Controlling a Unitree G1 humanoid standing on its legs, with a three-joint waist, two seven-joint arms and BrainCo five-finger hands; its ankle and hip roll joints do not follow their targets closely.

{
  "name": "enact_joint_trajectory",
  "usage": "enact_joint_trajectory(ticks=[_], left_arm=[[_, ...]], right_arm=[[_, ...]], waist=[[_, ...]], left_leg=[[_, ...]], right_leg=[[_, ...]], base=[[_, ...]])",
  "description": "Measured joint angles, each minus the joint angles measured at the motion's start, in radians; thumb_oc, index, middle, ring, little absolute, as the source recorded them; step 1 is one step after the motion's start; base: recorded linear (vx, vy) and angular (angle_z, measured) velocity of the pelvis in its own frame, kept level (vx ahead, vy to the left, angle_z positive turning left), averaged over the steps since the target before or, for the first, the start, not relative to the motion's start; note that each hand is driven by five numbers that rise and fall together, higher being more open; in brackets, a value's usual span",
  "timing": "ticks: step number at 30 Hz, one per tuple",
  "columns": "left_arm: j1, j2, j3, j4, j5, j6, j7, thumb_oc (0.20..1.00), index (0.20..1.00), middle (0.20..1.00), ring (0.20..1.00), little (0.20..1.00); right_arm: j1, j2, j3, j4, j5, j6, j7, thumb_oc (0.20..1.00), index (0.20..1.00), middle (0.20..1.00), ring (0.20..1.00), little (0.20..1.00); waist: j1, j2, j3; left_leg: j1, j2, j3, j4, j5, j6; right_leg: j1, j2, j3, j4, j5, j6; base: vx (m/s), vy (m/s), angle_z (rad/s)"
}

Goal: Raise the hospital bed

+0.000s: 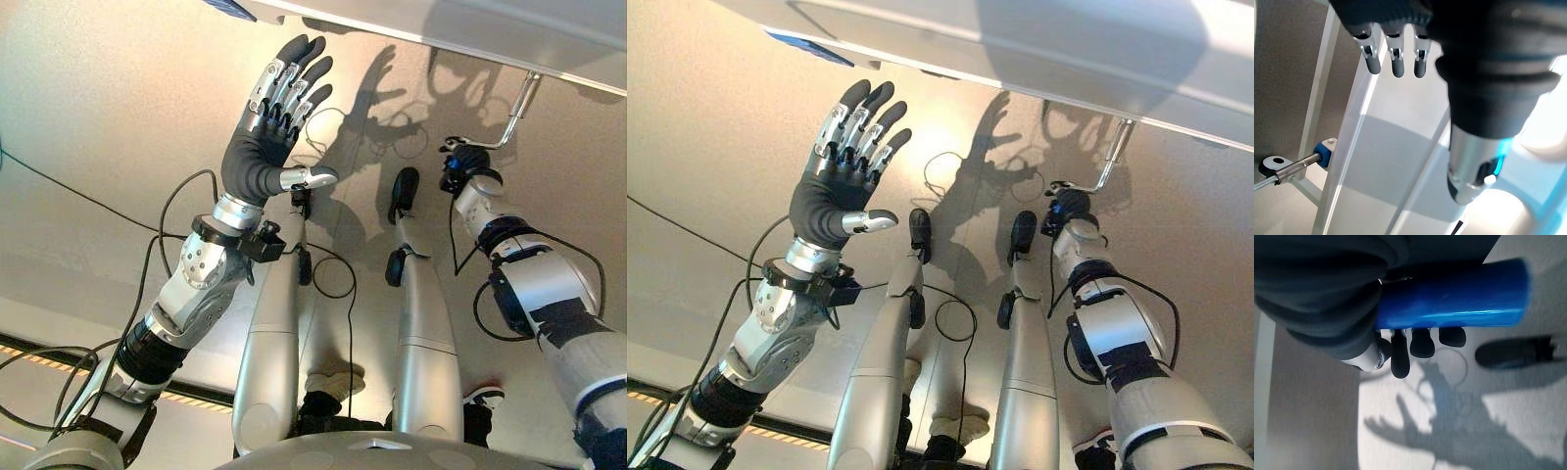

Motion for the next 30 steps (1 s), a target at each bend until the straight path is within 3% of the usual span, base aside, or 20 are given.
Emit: enact_joint_trajectory(ticks=[4, 20, 26, 28, 30], left_arm=[[0.003, 0.036, 0.014, 0.001, 0.0, 0.0, -0.009, 1.0, 1.0, 1.0, 1.0, 1.0], [0.002, 0.067, 0.025, -0.004, -0.001, -0.001, -0.041, 1.0, 1.0, 1.0, 1.0, 1.0], [0.057, 0.07, 0.127, -0.015, 0.001, -0.004, -0.043, 1.0, 1.0, 1.0, 1.0, 1.0], [0.095, 0.071, 0.173, -0.03, 0.001, -0.004, -0.044, 1.0, 1.0, 1.0, 1.0, 1.0], [0.104, 0.071, 0.181, -0.035, 0.001, -0.004, -0.044, 1.0, 1.0, 1.0, 1.0, 1.0]], right_arm=[[0.05, -0.074, -0.021, -0.006, -0.024, -0.014, 0.02, 0.2, 0.2, 0.2, 0.2, 0.2], [0.135, -0.094, -0.104, -0.042, -0.037, -0.047, 0.097, 0.2, 0.2, 0.2, 0.2, 0.2], [0.378, -0.111, -0.127, -0.419, 0.021, -0.097, 0.138, 0.2, 0.2, 0.2, 0.2, 0.2], [0.534, -0.118, -0.153, -0.664, 0.034, -0.119, 0.15, 0.2, 0.2, 0.2, 0.2, 0.2], [0.575, -0.128, -0.153, -0.733, 0.034, -0.125, 0.155, 0.2, 0.2, 0.2, 0.2, 0.2]], waist=[[-0.015, 0.0, 0.0], [-0.031, -0.009, -0.002], [-0.1, -0.053, -0.002], [-0.126, -0.065, -0.002], [-0.136, -0.069, -0.003]], left_leg=[[0.008, -0.003, -0.001, 0.0, 0.001, 0.002], [0.026, -0.013, -0.003, -0.008, 0.001, 0.012], [0.024, -0.024, 0.004, -0.006, -0.006, 0.025], [0.022, -0.025, 0.004, -0.006, -0.011, 0.027], [0.023, -0.024, 0.004, -0.004, -0.015, 0.027]], right_leg=[[0.009, -0.001, 0.0, -0.001, 0.001, 0.002], [0.037, -0.01, -0.001, -0.013, 0.001, 0.011], [0.04, -0.016, 0.009, -0.026, 0.004, 0.027], [0.041, -0.016, 0.011, -0.033, 0.004, 0.029], [0.046, -0.015, 0.012, -0.042, 0.005, 0.031]], base=[[0.0, 0.0, 0.0], [0.0, -0.006, 0.01], [0.0, -0.005, 0.0], [0.0, 0.0, 0.0], [0.0, -0.005, -0.04]])
